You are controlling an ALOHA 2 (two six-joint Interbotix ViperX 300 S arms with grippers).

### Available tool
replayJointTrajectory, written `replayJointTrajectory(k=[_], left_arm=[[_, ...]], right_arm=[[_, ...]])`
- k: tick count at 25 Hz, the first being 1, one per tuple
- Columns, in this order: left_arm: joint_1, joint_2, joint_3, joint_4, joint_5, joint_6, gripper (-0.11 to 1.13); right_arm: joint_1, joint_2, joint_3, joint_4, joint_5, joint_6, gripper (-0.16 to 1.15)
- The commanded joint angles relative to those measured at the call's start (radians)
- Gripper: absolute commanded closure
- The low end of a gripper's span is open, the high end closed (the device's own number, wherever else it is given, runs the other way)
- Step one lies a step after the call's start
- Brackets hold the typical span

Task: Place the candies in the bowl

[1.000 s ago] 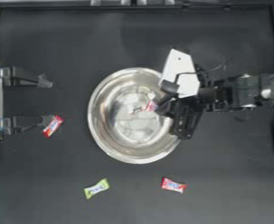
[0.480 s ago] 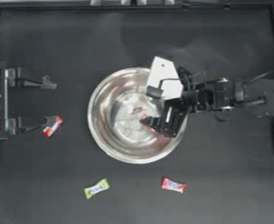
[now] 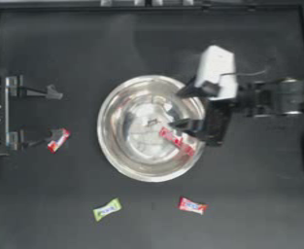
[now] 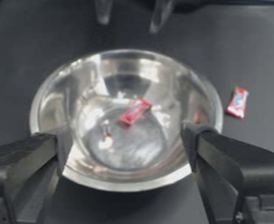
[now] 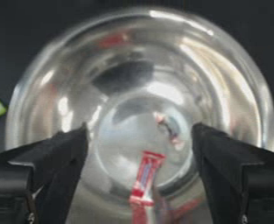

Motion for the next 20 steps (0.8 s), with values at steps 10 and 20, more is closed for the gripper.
replayJointTrajectory(k=[10, 20], left_arm=[[0.018, 0.012, -0.026, -0.002, 0.043, 0.000, 0.00], [0.055, 0.017, -0.072, -0.003, 0.135, -0.041, 0.00]], right_arm=[[0.049, -0.459, 0.287, -0.041, -0.166, -0.012, 0.00], [0.083, -0.591, 0.388, -0.046, -0.184, -0.011, 0.00]])
